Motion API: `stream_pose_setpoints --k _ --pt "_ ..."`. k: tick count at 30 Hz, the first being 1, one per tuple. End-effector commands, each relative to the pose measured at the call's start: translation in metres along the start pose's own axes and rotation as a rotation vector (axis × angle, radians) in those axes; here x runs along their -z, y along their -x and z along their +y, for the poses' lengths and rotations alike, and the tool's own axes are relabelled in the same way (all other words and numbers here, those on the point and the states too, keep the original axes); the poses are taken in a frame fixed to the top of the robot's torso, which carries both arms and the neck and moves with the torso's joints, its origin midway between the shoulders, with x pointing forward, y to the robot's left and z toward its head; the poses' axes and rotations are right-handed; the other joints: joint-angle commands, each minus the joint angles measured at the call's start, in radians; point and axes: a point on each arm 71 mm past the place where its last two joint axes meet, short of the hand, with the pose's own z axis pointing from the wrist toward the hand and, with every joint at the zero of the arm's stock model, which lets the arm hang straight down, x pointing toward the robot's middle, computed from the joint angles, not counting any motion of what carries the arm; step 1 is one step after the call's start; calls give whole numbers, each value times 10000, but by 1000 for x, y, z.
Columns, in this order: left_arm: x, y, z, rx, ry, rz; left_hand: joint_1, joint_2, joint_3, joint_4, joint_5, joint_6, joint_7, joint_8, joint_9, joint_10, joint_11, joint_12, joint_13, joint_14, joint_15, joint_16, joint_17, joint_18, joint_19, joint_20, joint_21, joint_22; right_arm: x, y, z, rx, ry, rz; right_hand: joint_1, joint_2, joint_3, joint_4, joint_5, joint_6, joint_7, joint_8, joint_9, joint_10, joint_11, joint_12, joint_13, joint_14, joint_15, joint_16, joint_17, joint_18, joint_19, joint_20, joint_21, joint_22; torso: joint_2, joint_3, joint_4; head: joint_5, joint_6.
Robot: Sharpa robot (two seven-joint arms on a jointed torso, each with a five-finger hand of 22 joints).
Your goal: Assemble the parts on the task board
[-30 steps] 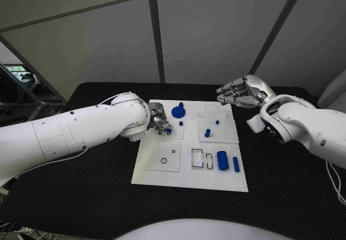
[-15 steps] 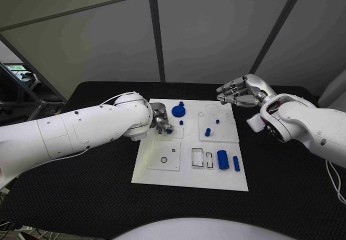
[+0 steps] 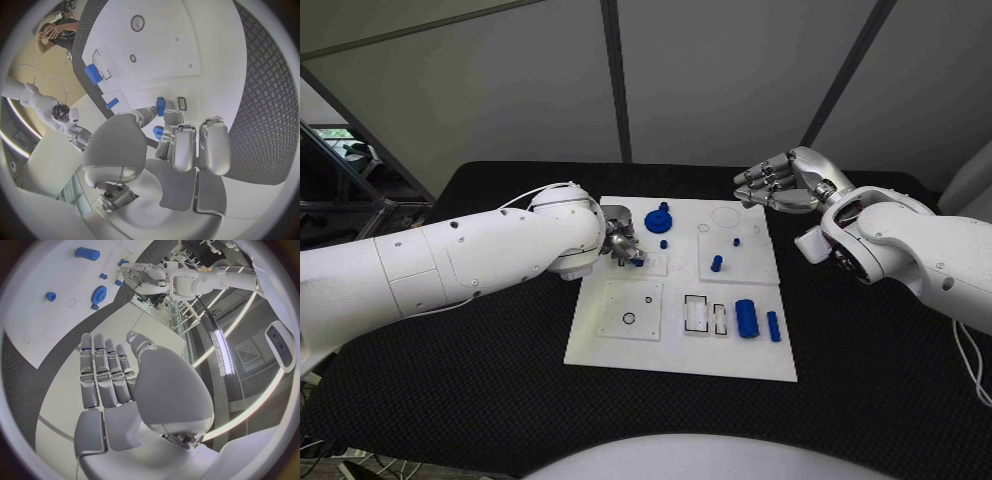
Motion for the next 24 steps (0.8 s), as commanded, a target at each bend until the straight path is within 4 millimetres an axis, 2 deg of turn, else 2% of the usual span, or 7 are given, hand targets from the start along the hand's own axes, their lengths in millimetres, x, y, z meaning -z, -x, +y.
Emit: stream_pose_setpoints --k 1,8,17,24 --pt "1 0 2 -356 205 -4 -124 12 1659 -1608 58 -2 -96 45 22 241 -144 51 38 600 -67 63 979 -800 188 -54 64 501 -1 0 2 18 128 65 -83 -16 -11 -29 42 -27 14 -38 -7 -63 -4 -30 -8 -38 5 -37 -10 117 78 -18 -16 -10 -1 -1 -1 -9 -17" --pt "1 0 3 -388 214 3 -149 -4 1682 -1626 98 -2 -104 73 42 265 -151 79 64 601 -74 63 980 -807 202 -59 85 533 -1 0 2 16 126 78 -98 -13 -18 -26 43 -30 16 -38 -7 -69 -1 -30 -7 -42 9 -36 -21 117 84 -14 -33 -23 4 -1 6 -4 -12" --pt "1 -2 -1 -455 94 84 -286 -61 1662 -1606 119 23 -130 140 82 344 -168 171 155 603 -84 65 985 -812 215 -69 101 563 -1 -1 2 13 129 84 -105 -13 -22 -25 44 -32 17 -38 -7 -72 0 -30 -7 -45 10 -36 -25 116 86 -13 -41 -29 9 5 -15 -5 -28" --pt "-1 -2 -1 -332 125 189 -948 -175 1278 -1278 95 137 -239 236 107 323 -241 179 89 608 -138 65 994 -811 221 -115 87 580 -1 0 2 17 136 68 -133 -16 -41 -22 45 -47 24 -42 -9 -97 9 -34 -9 -61 20 -38 -46 115 92 -4 -76 -55 3 7 -1 -25 -41"
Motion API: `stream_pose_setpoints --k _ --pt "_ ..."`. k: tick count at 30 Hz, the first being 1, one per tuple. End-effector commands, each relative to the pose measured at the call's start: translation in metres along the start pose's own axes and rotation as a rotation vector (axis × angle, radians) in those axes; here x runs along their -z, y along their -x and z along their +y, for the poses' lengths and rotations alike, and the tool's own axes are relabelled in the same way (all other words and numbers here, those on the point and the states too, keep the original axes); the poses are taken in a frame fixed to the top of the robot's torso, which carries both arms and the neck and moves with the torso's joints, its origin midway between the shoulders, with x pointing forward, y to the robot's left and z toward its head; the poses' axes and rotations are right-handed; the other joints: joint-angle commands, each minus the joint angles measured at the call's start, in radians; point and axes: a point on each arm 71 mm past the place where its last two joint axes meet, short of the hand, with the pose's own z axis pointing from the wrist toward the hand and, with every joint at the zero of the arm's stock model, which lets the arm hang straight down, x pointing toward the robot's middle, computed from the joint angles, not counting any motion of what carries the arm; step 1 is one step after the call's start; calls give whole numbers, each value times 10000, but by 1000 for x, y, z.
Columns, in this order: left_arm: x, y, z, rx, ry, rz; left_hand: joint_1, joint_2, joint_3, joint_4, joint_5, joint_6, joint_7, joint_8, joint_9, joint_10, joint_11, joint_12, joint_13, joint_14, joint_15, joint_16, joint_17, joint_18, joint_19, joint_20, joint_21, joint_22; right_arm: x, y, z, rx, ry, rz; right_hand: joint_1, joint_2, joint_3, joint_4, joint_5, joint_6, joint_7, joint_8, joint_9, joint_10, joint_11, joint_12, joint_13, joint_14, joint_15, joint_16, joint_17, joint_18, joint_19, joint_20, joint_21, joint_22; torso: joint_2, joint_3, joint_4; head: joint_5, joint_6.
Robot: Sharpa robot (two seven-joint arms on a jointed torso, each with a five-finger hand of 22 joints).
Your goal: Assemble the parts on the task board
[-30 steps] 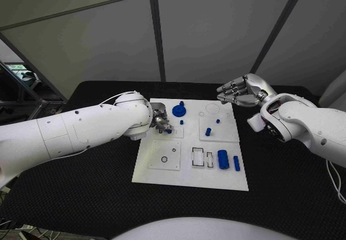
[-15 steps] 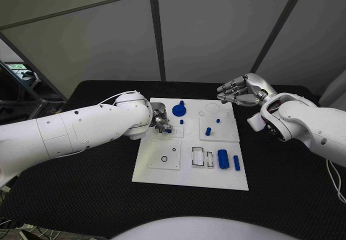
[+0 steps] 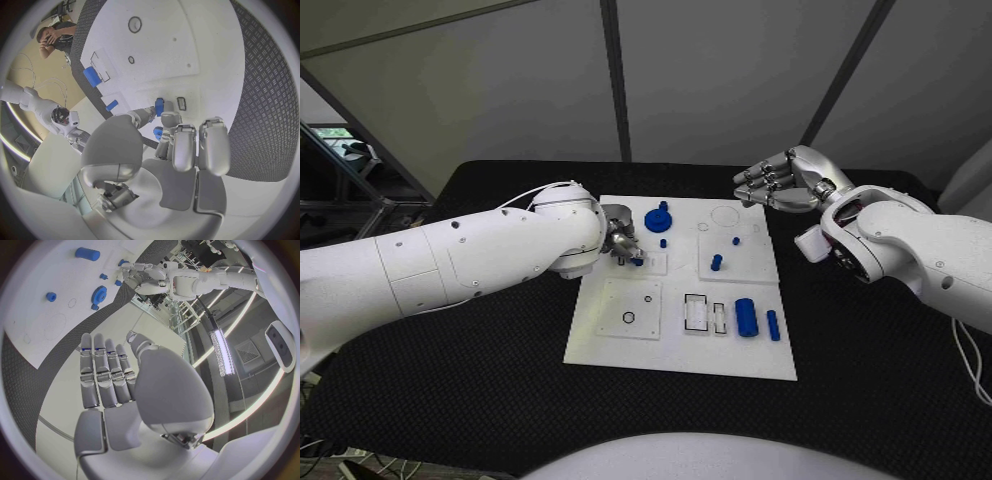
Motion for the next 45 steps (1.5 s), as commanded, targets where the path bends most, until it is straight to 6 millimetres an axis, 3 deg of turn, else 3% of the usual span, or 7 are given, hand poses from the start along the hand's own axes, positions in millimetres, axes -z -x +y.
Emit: stream_pose_setpoints --k 1,19,45 --pt "-1 -2 1 -34 127 233 -243 -5 703 -715 9 34 -46 33 -7 -25 -54 6 -58 611 -70 63 993 -812 185 -85 27 585 0 0 2 16 134 36 -125 0 -49 -26 47 -58 28 -44 -10 -115 14 -37 -10 -75 26 -40 -30 113 93 1 -89 -31 3 1 7 -9 -17" --pt "-4 -1 1 69 229 237 -1017 62 28 -200 -9 267 -98 109 -51 148 -97 268 200 614 -108 56 998 -840 250 -124 97 728 -1 1 2 23 138 4 -172 9 -109 -56 52 -124 58 -49 -13 -235 52 -45 -10 -162 65 -44 -114 111 103 38 -234 -133 -2 -3 7 -39 -64" --pt "-5 -1 -1 62 243 238 -1587 92 -862 262 -12 495 -158 190 -109 378 -146 550 508 620 -147 57 1013 -880 336 -163 209 919 -1 1 1 22 104 41 -201 17 -140 -62 55 -147 71 -48 -12 -267 65 -39 -7 -183 77 -39 -144 113 115 53 -288 -172 -4 -11 5 -54 -125"
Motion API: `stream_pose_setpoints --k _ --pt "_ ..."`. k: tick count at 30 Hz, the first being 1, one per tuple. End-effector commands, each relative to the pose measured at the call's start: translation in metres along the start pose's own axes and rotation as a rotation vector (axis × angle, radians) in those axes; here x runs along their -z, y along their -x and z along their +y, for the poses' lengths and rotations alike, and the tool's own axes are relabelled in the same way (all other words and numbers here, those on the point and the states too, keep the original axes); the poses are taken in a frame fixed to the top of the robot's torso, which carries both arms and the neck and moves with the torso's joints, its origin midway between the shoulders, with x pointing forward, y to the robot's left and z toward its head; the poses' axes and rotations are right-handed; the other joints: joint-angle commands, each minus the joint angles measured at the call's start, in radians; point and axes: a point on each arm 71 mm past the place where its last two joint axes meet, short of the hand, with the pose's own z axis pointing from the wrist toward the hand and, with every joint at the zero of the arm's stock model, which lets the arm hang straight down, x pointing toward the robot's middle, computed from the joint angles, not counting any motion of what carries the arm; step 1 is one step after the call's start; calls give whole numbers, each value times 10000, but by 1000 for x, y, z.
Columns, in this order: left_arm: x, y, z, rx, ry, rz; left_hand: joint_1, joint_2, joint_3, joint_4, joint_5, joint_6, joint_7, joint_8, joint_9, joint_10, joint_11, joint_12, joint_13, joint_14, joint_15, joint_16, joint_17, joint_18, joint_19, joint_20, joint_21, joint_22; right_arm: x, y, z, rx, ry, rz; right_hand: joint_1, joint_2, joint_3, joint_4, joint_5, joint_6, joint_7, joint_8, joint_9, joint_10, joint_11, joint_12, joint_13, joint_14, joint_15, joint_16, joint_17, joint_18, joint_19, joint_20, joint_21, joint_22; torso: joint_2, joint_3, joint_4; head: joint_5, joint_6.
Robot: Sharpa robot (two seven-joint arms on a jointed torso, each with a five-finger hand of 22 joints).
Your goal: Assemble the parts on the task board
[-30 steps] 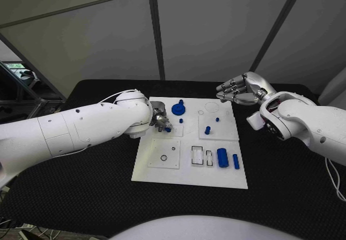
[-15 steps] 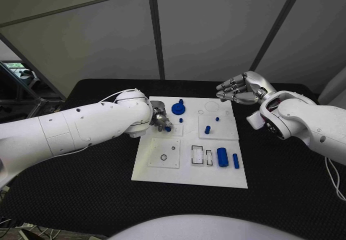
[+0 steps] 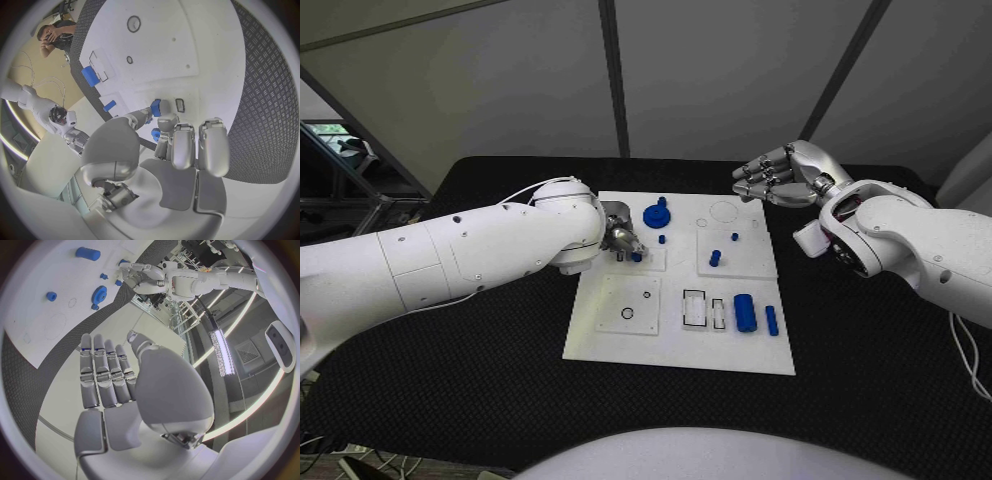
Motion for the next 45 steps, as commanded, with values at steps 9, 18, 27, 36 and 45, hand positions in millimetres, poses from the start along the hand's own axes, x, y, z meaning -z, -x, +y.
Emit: stream_pose_setpoints --k 9,18,27,36,45 --pt "-1 1 0 55 116 -28 -352 88 -460 274 -2 99 -16 28 -54 75 -1 80 39 624 -79 59 1021 -889 353 -96 47 956 -1 0 1 10 88 54 -169 -1 -92 21 55 -97 10 -49 -13 -99 26 -41 -7 -56 20 -38 -32 113 91 30 -71 -40 4 4 -5 -14 23" --pt "-1 1 1 74 147 -51 -496 120 -830 473 -5 122 -14 31 -82 87 3 109 64 624 -77 55 1019 -897 369 -96 66 998 -1 0 1 10 56 56 -254 -4 -184 23 55 -151 30 -51 -14 -153 48 -36 -5 -86 42 -36 -80 115 116 55 -159 -104 -1 2 -5 -22 -6" --pt "-1 2 3 79 189 -49 -546 76 -1156 587 -7 132 -21 39 -98 92 -2 125 76 626 -81 56 1024 -897 370 -98 61 1007 -1 0 1 13 39 56 -314 7 -270 11 58 -197 49 -50 -13 -216 71 -36 -4 -130 65 -38 -128 115 129 80 -248 -168 -7 2 -2 -21 -22" --pt "4 15 4 537 -25 -601 -536 -77 -2777 1153 -38 79 -21 12 -158 -43 -4 18 -92 622 -93 45 1023 -879 339 -111 -26 961 -1 1 -1 29 5 20 -380 15 -347 12 58 -225 61 -47 -12 -247 84 -28 -2 -147 78 -34 -160 117 147 96 -309 -213 -5 -8 -4 -39 25" --pt "16 47 6 1229 -273 -863 239 71 -4028 1425 -2 -526 246 -401 -405 -953 215 -836 -1272 573 82 -65 901 -745 61 11 -595 419 -2 3 -3 51 -37 -31 -425 30 -411 5 69 -253 71 -47 -11 -283 97 -27 -1 -173 92 -37 -190 118 159 111 -364 -253 -11 8 5 -44 63"
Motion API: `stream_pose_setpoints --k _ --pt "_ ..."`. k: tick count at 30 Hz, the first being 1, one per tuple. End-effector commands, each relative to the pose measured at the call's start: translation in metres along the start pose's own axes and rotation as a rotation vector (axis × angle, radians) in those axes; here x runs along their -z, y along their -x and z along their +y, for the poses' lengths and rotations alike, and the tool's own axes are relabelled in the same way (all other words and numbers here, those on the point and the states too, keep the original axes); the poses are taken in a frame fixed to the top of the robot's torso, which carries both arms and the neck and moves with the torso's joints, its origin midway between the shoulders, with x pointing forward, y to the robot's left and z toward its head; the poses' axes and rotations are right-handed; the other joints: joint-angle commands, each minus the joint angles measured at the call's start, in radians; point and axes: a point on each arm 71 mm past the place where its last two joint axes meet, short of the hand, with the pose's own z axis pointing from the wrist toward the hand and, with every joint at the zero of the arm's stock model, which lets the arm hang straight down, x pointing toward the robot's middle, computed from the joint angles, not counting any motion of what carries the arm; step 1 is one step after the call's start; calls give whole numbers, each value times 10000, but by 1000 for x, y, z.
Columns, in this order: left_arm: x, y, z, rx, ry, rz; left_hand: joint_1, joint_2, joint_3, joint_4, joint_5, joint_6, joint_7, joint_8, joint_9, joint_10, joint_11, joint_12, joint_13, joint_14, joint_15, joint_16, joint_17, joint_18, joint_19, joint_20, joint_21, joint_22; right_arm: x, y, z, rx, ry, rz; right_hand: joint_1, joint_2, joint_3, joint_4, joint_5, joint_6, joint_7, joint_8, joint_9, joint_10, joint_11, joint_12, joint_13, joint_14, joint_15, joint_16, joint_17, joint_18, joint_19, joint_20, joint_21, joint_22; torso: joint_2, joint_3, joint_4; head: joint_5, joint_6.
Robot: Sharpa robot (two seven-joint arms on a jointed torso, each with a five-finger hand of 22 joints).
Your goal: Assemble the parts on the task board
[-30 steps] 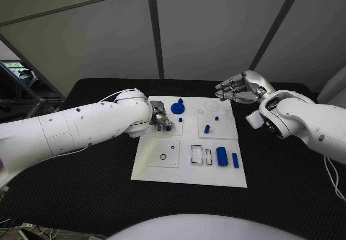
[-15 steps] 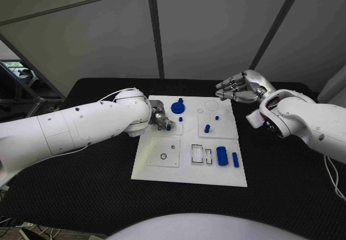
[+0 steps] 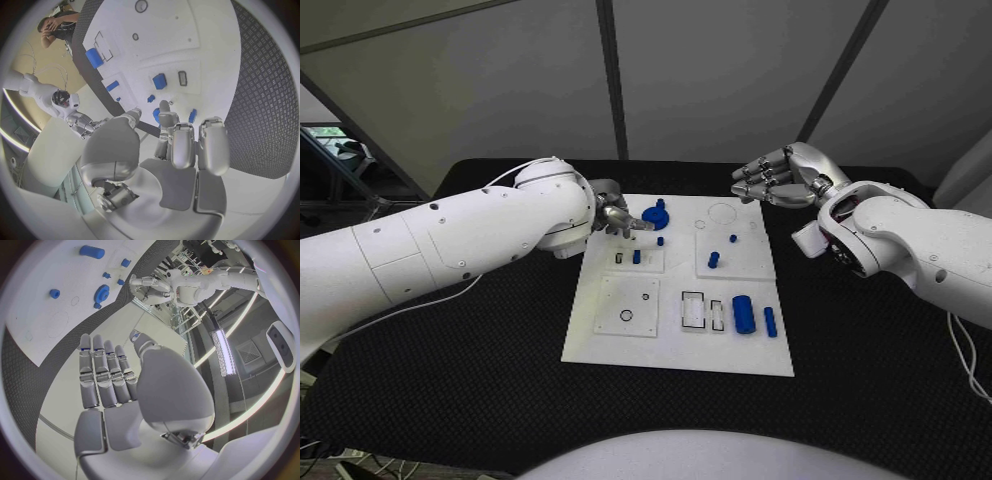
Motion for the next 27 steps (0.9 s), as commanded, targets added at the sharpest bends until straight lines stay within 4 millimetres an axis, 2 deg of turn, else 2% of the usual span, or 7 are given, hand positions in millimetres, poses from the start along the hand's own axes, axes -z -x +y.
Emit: stream_pose_setpoints --k 1,5,8,13,18,21,27 --pt "2 11 1 181 -86 151 396 61 -327 -31 8 -394 165 -338 -217 -422 157 -346 -474 535 143 -137 817 -716 -46 94 -307 291 -1 0 1 15 73 25 -85 3 -65 18 69 -42 -4 -47 -11 -67 27 -28 -1 -66 -17 -37 -17 118 49 1 -51 -8 5 8 5 15 29" --pt "1 31 4 -104 -12 459 988 237 -668 -64 22 -1020 516 -1038 -727 -1006 452 -736 -1079 388 389 -390 523 -622 -273 287 -732 -103 -1 1 0 20 54 17 -85 3 -65 18 69 -42 -4 -47 -11 -67 27 -28 -1 -66 -17 -37 -17 118 49 1 -51 -8 12 10 6 9 51" --pt "-4 44 6 -212 85 563 1333 381 -959 -28 22 -1018 640 -1324 -1039 -1284 577 -849 -1321 293 512 -520 371 -566 -392 420 -948 -283 -1 0 0 18 48 22 -85 3 -65 18 69 -42 -4 -47 -11 -67 27 -28 -1 -66 -17 -37 -17 118 49 1 -51 -8 18 17 -5 36 83" --pt "-17 56 11 -279 395 671 1591 531 -1187 -22 42 -939 669 -1468 -1252 -1337 608 -792 -1344 277 543 -522 364 -559 -389 479 -954 -259 -2 -1 1 7 57 42 -89 11 -76 14 73 -47 -3 -46 -11 -73 28 -27 -1 -71 -15 -36 -24 118 52 4 -63 -17 33 15 -25 93 143" --pt "-29 56 18 -547 804 944 1663 608 -1263 -15 46 -856 658 -1478 -1311 -1320 601 -743 -1316 276 543 -518 366 -569 -364 489 -910 -206 -2 -1 1 3 56 49 -89 11 -76 14 73 -47 -3 -46 -11 -73 28 -27 -1 -71 -15 -36 -24 118 52 4 -63 -17 49 23 -30 122 172" --pt "-34 54 20 -710 995 1110 1717 685 -1355 -6 48 -731 634 -1458 -1360 -1313 584 -706 -1308 279 532 -506 377 -574 -348 491 -887 -172 -2 -2 2 -3 64 60 -85 25 -80 6 83 -48 -5 -43 -9 -75 27 -24 0 -71 -16 -33 -29 120 58 5 -74 -26 45 10 -18 129 151" --pt "-42 49 24 -884 1283 1334 1772 769 -1449 -4 50 -601 602 -1424 -1401 -1286 558 -657 -1283 293 514 -478 408 -584 -321 485 -843 -117 -3 -3 3 -18 92 90 -85 25 -80 6 83 -48 -5 -43 -9 -75 27 -24 0 -71 -16 -33 -29 120 58 5 -74 -26 37 7 -18 163 119"
